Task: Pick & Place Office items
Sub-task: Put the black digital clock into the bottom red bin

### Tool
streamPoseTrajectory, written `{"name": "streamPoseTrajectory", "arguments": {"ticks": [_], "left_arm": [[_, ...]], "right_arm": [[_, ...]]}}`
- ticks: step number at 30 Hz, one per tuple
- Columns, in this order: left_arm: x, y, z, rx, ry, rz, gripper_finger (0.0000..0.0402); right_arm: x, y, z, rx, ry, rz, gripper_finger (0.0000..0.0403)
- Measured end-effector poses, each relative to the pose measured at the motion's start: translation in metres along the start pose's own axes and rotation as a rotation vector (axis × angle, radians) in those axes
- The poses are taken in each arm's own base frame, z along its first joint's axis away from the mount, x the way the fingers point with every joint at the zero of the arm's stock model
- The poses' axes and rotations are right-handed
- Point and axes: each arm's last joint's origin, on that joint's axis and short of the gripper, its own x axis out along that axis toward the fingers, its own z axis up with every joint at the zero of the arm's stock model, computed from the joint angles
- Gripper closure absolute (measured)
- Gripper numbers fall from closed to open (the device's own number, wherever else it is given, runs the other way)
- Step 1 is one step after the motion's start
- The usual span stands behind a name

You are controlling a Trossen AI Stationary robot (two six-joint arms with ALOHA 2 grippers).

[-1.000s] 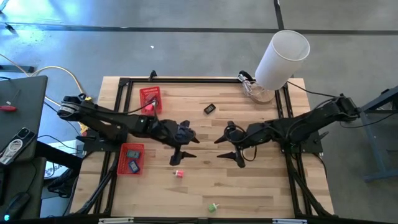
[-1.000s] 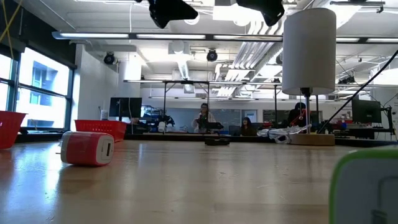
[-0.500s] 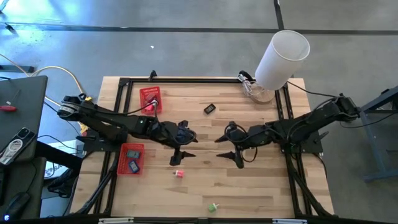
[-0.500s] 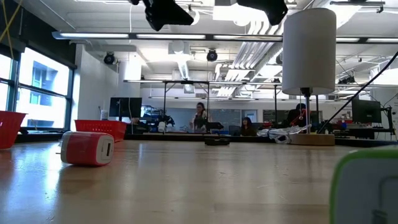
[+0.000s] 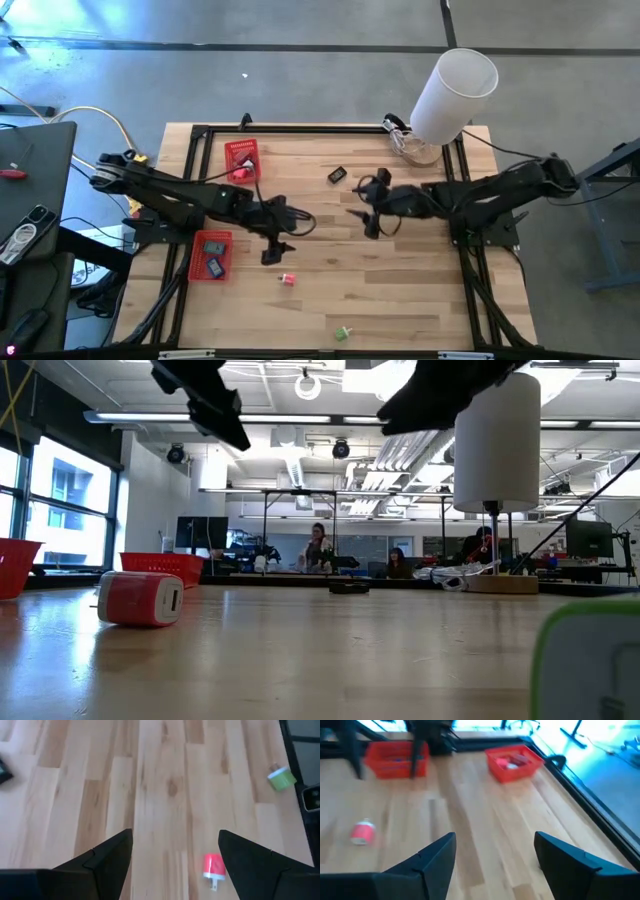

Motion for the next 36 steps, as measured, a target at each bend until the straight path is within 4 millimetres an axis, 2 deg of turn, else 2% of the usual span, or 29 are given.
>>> {"name": "streamPoseTrajectory", "arguments": {"ticks": [5,11,17,25,30,36], "left_arm": [[-0.004,0.001,-0.001,-0.006,-0.003,0.026,0.0114],[-0.006,0.002,-0.002,-0.007,0.010,0.034,0.0114],[-0.006,0.002,-0.003,-0.006,0.019,0.036,0.0114],[-0.006,0.003,-0.007,-0.002,0.053,0.051,0.0114],[-0.006,0.004,-0.007,0.023,0.058,0.052,0.0114],[-0.006,0.004,-0.008,0.024,0.067,0.054,0.0114]], "right_arm": [[0.021,-0.041,-0.004,0.136,0.072,-0.058,0.0146],[0.048,-0.071,-0.018,-0.027,0.162,-0.014,0.0147],[0.075,-0.108,-0.033,0.073,0.273,-0.092,0.0147],[0.103,-0.128,-0.066,0.087,0.421,-0.055,0.0147],[0.116,-0.136,-0.085,-0.001,0.500,-0.041,0.0147],[0.119,-0.143,-0.092,-0.044,0.525,-0.046,0.0147]]}}
